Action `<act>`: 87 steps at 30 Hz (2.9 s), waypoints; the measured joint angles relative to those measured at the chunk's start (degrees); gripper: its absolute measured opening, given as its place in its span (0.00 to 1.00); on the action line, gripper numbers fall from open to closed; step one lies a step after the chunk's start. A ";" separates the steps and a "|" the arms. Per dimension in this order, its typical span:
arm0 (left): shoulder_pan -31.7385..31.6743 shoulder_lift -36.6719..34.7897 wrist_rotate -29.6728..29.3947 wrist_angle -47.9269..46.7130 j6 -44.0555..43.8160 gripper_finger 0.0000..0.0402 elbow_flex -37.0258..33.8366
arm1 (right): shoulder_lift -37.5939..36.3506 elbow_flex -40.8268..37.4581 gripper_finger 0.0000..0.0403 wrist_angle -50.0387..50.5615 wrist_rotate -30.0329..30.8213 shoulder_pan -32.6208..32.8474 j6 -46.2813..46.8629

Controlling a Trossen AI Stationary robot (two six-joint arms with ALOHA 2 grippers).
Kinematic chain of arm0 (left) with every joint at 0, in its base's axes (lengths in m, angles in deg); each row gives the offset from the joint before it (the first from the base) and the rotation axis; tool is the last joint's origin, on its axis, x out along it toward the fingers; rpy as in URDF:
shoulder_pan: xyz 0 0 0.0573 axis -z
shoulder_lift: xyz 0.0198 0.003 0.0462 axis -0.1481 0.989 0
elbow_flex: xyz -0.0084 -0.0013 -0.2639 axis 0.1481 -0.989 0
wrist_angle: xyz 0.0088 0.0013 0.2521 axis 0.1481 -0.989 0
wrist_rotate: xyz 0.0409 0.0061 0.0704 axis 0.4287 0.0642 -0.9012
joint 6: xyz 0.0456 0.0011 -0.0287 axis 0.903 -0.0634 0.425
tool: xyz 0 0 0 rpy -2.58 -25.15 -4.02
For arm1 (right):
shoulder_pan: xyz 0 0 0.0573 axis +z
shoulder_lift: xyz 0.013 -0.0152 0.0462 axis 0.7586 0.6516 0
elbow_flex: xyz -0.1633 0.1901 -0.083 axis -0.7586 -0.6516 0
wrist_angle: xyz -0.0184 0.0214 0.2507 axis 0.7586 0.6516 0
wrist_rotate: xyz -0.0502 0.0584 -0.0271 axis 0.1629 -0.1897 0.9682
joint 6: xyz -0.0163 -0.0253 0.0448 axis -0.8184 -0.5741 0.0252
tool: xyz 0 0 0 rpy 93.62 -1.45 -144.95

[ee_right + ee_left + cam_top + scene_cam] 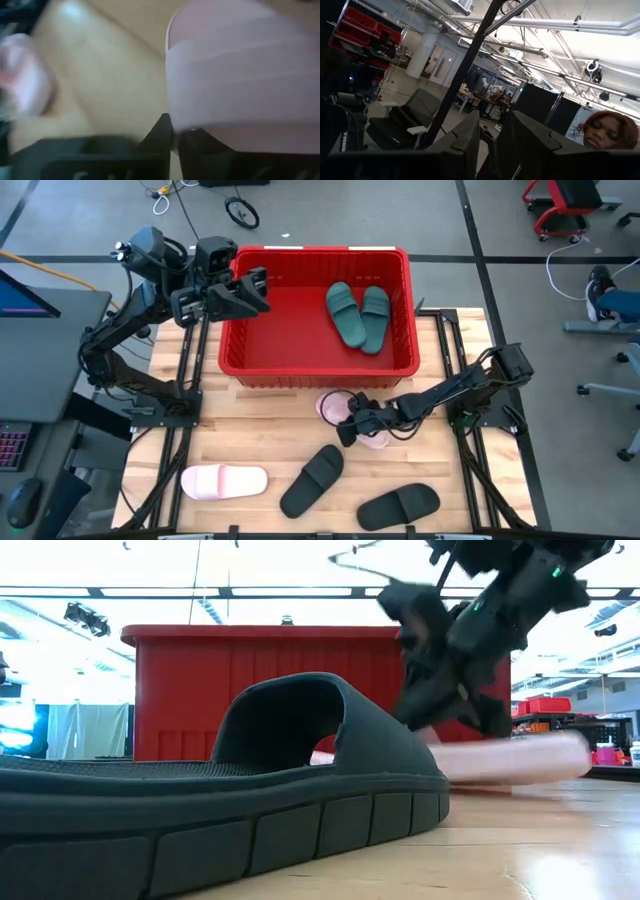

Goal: Pick and place slides into bin
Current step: Put the top pink slide into the red bin

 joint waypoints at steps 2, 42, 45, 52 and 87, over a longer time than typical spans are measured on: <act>0.00 -0.06 0.00 0.04 -1.01 0.29 0.00 | -2.75 0.54 0.04 0.45 -0.01 1.52 0.18; -12.39 -2.67 -0.42 0.06 3.88 0.27 0.02 | 7.71 38.77 0.03 9.38 -21.69 -45.22 -31.13; -13.26 -2.67 -1.06 -2.51 7.10 0.27 0.02 | 11.58 38.80 0.03 3.83 -20.74 -44.84 -24.86; -15.51 -2.64 -2.12 -11.89 14.05 0.23 0.02 | 19.46 38.82 0.03 -1.60 -1.44 -42.12 -15.02; -15.65 -2.78 -2.10 -22.54 17.16 0.21 0.02 | 25.24 38.84 0.38 -7.85 -7.05 -44.24 -13.37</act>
